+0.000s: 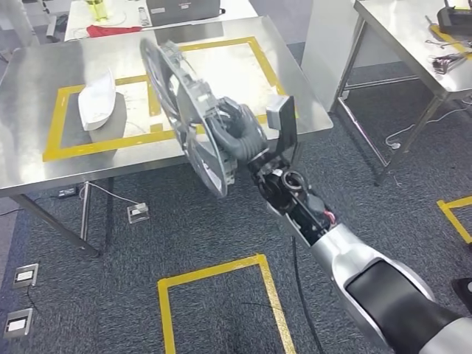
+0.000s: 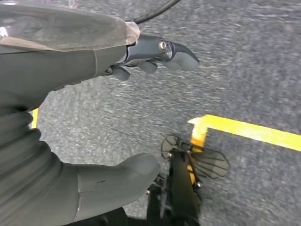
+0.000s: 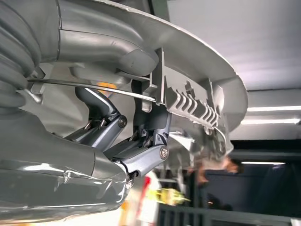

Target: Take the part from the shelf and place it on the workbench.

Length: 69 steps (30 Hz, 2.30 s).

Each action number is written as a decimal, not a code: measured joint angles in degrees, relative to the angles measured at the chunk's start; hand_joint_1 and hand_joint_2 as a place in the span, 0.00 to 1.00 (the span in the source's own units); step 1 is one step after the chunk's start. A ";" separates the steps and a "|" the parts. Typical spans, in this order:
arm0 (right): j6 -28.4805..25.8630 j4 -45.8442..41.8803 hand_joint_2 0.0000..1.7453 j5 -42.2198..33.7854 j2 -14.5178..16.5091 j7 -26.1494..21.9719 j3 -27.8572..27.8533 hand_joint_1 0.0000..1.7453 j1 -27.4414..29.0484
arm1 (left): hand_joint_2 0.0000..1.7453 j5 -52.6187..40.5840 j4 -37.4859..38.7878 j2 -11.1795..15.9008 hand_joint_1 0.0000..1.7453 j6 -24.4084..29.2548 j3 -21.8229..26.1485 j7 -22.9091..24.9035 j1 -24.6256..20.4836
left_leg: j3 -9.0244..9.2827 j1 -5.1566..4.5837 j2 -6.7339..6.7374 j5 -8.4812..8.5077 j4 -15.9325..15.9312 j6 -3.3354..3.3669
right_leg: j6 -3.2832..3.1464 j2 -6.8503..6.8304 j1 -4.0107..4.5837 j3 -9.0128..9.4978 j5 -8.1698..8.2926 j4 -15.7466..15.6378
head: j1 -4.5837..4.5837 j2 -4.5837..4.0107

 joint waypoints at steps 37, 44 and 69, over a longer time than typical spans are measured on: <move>-11.56 -0.69 1.00 21.68 -3.44 5.71 7.47 1.00 -14.99 | 1.00 -0.38 0.00 -0.30 0.00 -0.77 -0.52 0.50 -2.01 | 2.70 -0.09 -0.21 -0.30 -4.49 1.95 | 1.61 -0.55 0.14 -2.12 -3.22 4.58 | 0.70 0.00; -15.09 5.07 1.00 38.70 -1.98 8.47 14.36 1.00 -16.90 | 1.00 -0.37 0.00 -0.44 0.00 -1.15 -0.53 0.42 -1.82 | 4.81 0.27 -0.89 -2.24 -4.05 1.59 | 2.48 -0.80 -0.76 -6.91 0.27 8.63 | 1.97 0.00; -13.41 17.78 1.00 51.62 4.73 9.54 26.21 1.00 -18.97 | 1.00 -0.26 0.00 -0.33 0.00 -1.14 -0.55 -0.02 -1.26 | 2.19 0.12 -0.21 -0.52 -3.73 1.85 | 1.59 -0.62 0.05 -5.35 -5.93 11.09 | 0.79 0.00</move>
